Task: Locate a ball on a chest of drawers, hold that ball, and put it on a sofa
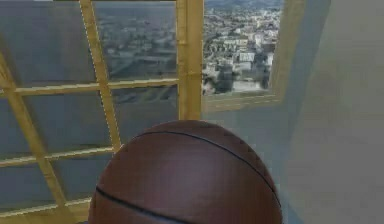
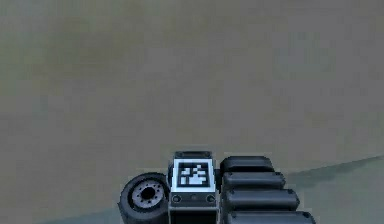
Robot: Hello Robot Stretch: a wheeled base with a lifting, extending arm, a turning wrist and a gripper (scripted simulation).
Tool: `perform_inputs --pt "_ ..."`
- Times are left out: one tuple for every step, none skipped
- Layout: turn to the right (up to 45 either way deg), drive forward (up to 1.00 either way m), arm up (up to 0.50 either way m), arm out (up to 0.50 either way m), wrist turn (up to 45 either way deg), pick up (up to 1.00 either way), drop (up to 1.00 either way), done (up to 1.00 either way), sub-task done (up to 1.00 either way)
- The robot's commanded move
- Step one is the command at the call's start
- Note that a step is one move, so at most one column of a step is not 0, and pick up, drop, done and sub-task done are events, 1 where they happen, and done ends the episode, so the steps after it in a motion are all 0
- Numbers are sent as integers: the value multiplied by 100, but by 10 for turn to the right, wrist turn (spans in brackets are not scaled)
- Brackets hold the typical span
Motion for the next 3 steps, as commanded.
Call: perform_inputs --pt "-450 0 0 0 0 0 0 0 0" --pt "-390 0 0 0 0 0 0 0 0" --pt "0 100 0 0 0 0 0 0 0"
